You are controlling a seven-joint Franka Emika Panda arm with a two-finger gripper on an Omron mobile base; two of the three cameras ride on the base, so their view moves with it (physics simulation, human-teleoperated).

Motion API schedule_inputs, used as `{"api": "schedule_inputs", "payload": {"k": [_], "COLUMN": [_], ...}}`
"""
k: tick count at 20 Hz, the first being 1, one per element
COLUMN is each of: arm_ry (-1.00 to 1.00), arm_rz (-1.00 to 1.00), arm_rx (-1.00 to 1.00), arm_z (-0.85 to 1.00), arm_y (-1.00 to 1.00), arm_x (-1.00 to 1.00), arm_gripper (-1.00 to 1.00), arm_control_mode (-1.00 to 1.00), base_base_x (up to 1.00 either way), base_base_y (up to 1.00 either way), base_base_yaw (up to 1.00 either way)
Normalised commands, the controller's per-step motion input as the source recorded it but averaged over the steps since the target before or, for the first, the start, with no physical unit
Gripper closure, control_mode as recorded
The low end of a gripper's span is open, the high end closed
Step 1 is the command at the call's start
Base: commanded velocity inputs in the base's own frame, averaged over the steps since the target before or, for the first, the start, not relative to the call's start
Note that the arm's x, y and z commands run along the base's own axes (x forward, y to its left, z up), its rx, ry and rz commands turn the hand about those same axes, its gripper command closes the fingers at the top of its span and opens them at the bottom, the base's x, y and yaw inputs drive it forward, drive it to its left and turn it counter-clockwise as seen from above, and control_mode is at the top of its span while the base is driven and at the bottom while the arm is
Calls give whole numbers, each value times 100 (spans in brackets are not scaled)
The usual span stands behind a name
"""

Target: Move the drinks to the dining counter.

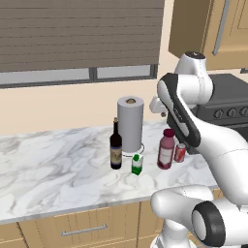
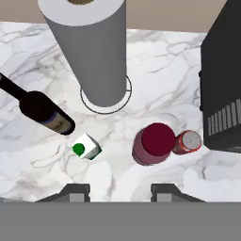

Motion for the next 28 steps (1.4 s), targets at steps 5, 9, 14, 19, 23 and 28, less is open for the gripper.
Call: {"api": "schedule_inputs", "payload": {"k": [5,9,14,19,23,28], "arm_ry": [0,0,-3,0,12,3], "arm_rz": [0,0,0,0,0,0], "arm_rx": [0,0,0,-5,-12,-2], "arm_z": [0,-16,-40,-14,0,-2], "arm_y": [0,0,-25,-38,-2,0], "arm_x": [0,-12,-8,0,13,5], "arm_gripper": [-100,-100,-100,-100,-100,-100], "arm_control_mode": [-100,-100,-100,-100,-100,-100], "base_base_x": [0,0,0,0,0,0], "base_base_y": [0,0,0,0,0,0], "base_base_yaw": [0,0,0,0,0,0]}}
